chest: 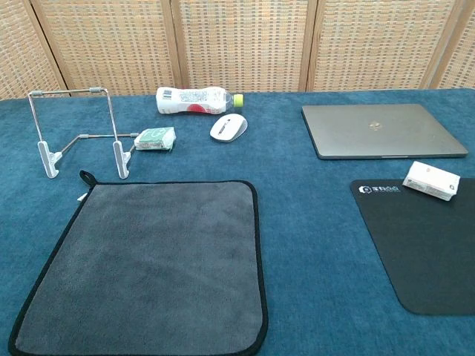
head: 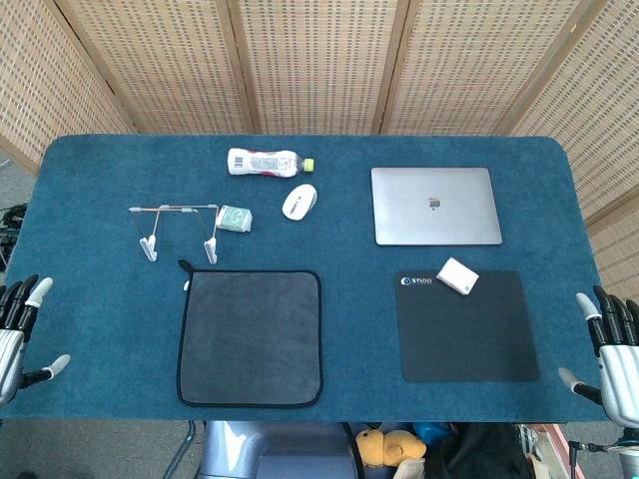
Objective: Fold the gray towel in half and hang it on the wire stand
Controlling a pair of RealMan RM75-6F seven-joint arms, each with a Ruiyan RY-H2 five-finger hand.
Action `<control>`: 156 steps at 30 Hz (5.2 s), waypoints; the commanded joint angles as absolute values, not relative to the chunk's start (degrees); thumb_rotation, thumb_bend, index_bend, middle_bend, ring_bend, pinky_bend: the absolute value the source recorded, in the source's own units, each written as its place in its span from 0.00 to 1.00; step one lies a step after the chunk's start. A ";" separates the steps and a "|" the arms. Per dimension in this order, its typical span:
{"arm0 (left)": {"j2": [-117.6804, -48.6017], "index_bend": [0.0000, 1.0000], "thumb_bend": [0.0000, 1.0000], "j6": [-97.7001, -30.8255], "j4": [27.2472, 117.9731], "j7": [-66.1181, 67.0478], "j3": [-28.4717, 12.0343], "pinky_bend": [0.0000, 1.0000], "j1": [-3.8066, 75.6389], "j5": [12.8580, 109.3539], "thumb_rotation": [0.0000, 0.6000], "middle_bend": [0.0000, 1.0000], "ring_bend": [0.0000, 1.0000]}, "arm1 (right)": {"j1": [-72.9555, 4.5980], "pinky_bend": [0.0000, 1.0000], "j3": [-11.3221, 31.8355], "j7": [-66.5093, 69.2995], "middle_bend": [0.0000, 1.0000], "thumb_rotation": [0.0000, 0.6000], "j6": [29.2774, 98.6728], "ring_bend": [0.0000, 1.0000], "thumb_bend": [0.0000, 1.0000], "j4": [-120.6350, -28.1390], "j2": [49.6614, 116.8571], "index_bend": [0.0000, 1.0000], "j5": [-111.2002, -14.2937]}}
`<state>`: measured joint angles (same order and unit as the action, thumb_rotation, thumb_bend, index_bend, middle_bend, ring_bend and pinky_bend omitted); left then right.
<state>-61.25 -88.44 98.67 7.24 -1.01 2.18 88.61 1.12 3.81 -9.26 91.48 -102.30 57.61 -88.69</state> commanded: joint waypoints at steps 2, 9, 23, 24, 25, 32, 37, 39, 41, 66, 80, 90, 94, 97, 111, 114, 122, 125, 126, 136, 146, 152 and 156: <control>-61.30 0.00 0.13 -88.42 98.66 7.33 -1.00 0.00 2.19 88.62 1.00 0.00 0.00 | 1.17 0.00 3.83 -9.28 0.00 1.00 91.61 0.00 0.00 -102.25 57.67 0.00 -88.67; -61.53 0.00 0.14 -85.68 97.04 5.80 -0.97 0.00 4.60 90.84 1.00 0.00 0.00 | 1.22 0.00 4.09 -8.73 0.00 1.00 91.77 0.00 0.00 -102.56 57.47 0.00 -88.16; -74.99 0.00 0.15 -82.52 65.73 -13.17 2.50 0.00 19.73 111.39 1.00 0.00 0.00 | 0.34 0.00 5.43 -10.63 0.00 1.00 90.16 0.00 0.00 -102.52 58.12 0.00 -84.45; -76.47 0.00 0.15 -82.98 62.91 -14.55 2.92 0.00 20.58 112.48 1.00 0.00 0.00 | 0.17 0.00 5.55 -10.86 0.00 1.00 89.81 0.00 0.00 -102.42 58.24 0.00 -84.00; -78.32 0.00 0.15 -83.87 59.24 -16.26 3.34 0.00 21.52 113.60 1.00 0.00 0.00 | -0.03 0.00 5.74 -11.11 0.00 1.00 89.43 0.00 0.00 -102.33 58.38 0.00 -83.41; -86.84 0.09 0.15 -87.78 41.55 -21.58 5.53 0.00 25.42 116.97 1.00 0.00 0.00 | -0.73 0.00 6.83 -12.61 0.00 1.00 88.70 0.00 0.00 -102.10 58.96 0.00 -80.91; -93.35 0.19 0.15 -90.53 28.85 -24.97 7.28 0.00 27.54 117.88 1.00 0.00 0.00 | -0.92 0.00 7.36 -12.81 0.00 1.00 88.45 0.00 0.00 -102.02 59.09 0.00 -79.47; -95.21 0.21 0.15 -90.32 25.20 -25.78 7.90 0.00 27.96 117.63 1.00 0.00 0.00 | -1.04 0.00 7.46 -12.85 0.00 1.00 88.18 0.00 0.00 -101.88 59.13 0.00 -79.00; -96.95 0.22 0.15 -89.43 22.47 -26.49 8.42 0.00 28.23 116.93 1.00 0.00 0.00 | -1.20 0.00 7.53 -12.91 0.00 1.00 87.82 0.00 0.00 -101.69 59.21 0.00 -78.51; -102.19 0.23 0.22 -86.75 13.37 -29.23 13.63 0.00 29.53 113.03 1.00 0.00 0.00 | -1.68 0.00 8.23 -12.82 0.00 1.00 87.02 0.00 0.00 -101.33 59.21 0.00 -75.54; -103.60 0.23 0.23 -85.05 12.69 -28.70 15.25 0.00 30.07 111.32 1.00 0.00 0.00 | -1.84 0.00 8.33 -12.42 0.00 1.00 86.95 0.00 0.00 -101.49 59.00 0.00 -75.20; -104.40 0.26 0.29 -85.00 13.05 -27.90 15.99 0.00 30.62 110.49 1.00 0.00 0.00 | -1.85 0.00 8.20 -12.17 0.00 1.00 86.96 0.00 0.00 -101.54 58.88 0.00 -75.20; -104.35 0.29 0.32 -85.69 13.28 -27.58 16.35 0.00 30.63 110.39 1.00 0.00 0.00 | -1.86 0.00 8.06 -12.09 0.00 1.00 86.89 0.00 0.00 -101.60 58.83 0.00 -75.34; -104.25 0.29 0.33 -85.94 13.29 -27.42 16.68 0.00 30.50 110.41 1.00 0.00 0.00 | -1.85 0.00 8.06 -12.01 0.00 1.00 86.93 0.00 0.00 -101.59 58.81 0.00 -75.32; -104.42 0.49 0.37 -86.96 13.13 -27.99 17.40 0.00 30.01 109.91 1.00 0.00 0.00 | -1.91 0.00 7.67 -11.51 0.00 1.00 86.71 0.00 0.00 -101.75 58.74 0.00 -75.91; -104.46 0.52 0.38 -87.20 13.06 -27.81 17.56 0.00 30.09 109.90 1.00 0.00 0.00 | -1.93 0.00 7.66 -11.43 0.00 1.00 86.64 0.00 0.00 -101.73 58.73 0.00 -75.83; -104.62 0.68 0.38 -87.77 13.27 -27.76 17.64 0.00 30.22 109.58 1.00 0.00 0.00 | -2.00 0.00 7.61 -10.90 0.00 1.00 86.40 0.00 0.00 -101.67 58.61 0.00 -75.82; -104.57 0.69 0.40 -87.84 13.38 -27.79 17.63 0.00 30.39 109.45 1.00 0.00 0.00 | -1.99 0.00 7.61 -10.70 0.00 1.00 86.35 0.00 0.00 -101.69 58.53 0.00 -75.79; -104.55 0.69 0.40 -87.92 13.38 -27.68 17.66 0.00 30.48 109.45 1.00 0.00 0.00 | -1.98 0.00 7.61 -10.69 0.00 1.00 86.38 0.00 0.00 -101.70 58.51 0.00 -75.79; -104.29 0.69 0.40 -89.11 14.52 -27.42 17.08 0.00 31.96 108.97 1.00 0.00 0.00 | -1.93 0.00 7.60 -10.51 0.00 1.00 86.49 0.00 0.00 -101.82 58.36 0.00 -75.80; -103.41 0.68 0.38 -90.05 17.89 -25.85 16.01 0.00 36.77 109.03 1.00 0.00 0.00 | -1.78 0.00 7.88 -9.77 0.00 1.00 86.41 0.00 0.00 -101.86 57.94 0.00 -74.98; -103.08 0.67 0.37 -88.90 22.91 -24.44 14.80 0.00 40.93 108.98 1.00 0.00 0.00 | -1.77 0.00 8.18 -8.87 0.00 1.00 86.10 0.00 0.00 -102.21 57.25 0.00 -74.30; -103.07 0.66 0.36 -87.76 26.93 -21.44 13.61 0.00 45.19 109.52 1.00 0.00 0.00 | -1.87 0.00 8.36 -7.99 0.00 1.00 85.49 0.00 0.00 -102.14 56.97 0.00 -73.65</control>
